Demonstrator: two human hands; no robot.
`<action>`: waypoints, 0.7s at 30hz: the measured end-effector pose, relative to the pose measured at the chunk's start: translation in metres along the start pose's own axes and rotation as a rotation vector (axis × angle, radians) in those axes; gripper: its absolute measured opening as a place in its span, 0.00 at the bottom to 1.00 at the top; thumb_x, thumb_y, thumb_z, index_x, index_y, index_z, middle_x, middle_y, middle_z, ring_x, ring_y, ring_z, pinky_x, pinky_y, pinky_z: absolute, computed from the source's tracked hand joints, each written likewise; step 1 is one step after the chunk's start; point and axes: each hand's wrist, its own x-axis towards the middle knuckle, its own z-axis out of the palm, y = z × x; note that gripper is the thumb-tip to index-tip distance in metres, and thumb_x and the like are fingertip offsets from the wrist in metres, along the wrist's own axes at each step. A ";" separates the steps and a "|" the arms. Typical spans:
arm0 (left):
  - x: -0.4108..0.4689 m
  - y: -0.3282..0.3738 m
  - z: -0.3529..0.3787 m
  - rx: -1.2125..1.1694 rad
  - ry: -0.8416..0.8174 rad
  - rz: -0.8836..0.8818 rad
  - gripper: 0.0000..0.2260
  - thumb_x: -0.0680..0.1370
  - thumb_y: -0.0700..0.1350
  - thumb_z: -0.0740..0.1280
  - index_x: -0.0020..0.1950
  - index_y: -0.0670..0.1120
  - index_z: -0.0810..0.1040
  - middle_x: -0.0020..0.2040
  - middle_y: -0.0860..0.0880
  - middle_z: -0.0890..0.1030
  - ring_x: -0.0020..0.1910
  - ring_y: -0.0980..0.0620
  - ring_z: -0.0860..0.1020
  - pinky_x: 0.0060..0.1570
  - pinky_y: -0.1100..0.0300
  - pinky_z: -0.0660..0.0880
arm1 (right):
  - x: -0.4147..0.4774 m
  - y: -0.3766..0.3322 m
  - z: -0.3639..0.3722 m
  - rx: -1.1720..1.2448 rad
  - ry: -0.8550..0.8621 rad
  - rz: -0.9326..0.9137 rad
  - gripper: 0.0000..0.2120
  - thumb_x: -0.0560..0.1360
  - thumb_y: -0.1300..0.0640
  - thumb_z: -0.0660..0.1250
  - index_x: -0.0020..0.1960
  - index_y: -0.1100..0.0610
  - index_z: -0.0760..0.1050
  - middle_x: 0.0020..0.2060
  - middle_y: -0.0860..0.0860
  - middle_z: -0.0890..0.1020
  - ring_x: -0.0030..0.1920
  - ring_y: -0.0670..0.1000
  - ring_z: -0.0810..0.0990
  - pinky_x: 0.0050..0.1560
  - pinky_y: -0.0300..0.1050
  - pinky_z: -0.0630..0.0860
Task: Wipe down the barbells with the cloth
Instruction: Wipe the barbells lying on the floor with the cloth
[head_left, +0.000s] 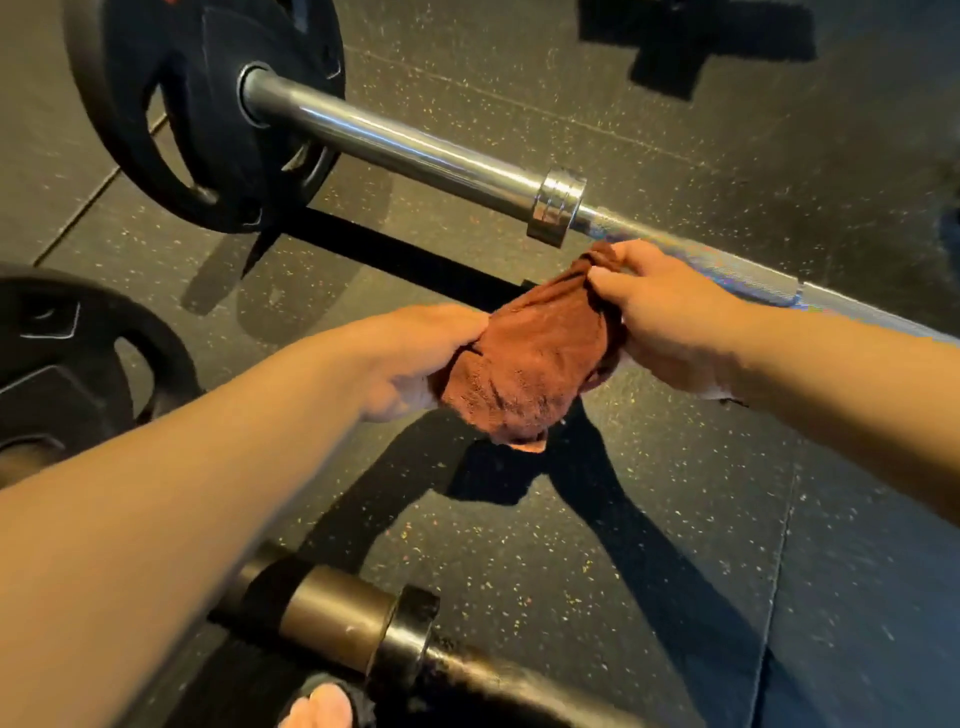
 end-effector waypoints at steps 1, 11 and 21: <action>-0.003 -0.002 -0.004 0.025 0.041 0.034 0.13 0.86 0.45 0.57 0.48 0.48 0.79 0.42 0.45 0.84 0.41 0.48 0.81 0.43 0.56 0.79 | -0.001 0.004 0.002 -0.106 0.015 -0.003 0.08 0.85 0.58 0.57 0.60 0.54 0.74 0.47 0.58 0.83 0.42 0.55 0.83 0.44 0.58 0.83; -0.030 -0.005 -0.034 -0.128 0.585 0.374 0.17 0.77 0.47 0.75 0.62 0.48 0.75 0.46 0.49 0.82 0.39 0.52 0.82 0.32 0.59 0.80 | -0.012 0.004 0.018 -0.114 -0.022 -0.006 0.12 0.85 0.62 0.57 0.62 0.53 0.76 0.43 0.58 0.82 0.41 0.55 0.79 0.39 0.47 0.77; -0.083 -0.025 -0.050 1.066 0.429 0.113 0.13 0.83 0.57 0.62 0.46 0.52 0.81 0.53 0.45 0.79 0.54 0.44 0.76 0.55 0.51 0.75 | -0.015 -0.012 -0.004 -0.903 -0.162 -0.432 0.07 0.79 0.54 0.70 0.49 0.57 0.83 0.40 0.49 0.83 0.40 0.48 0.78 0.40 0.44 0.75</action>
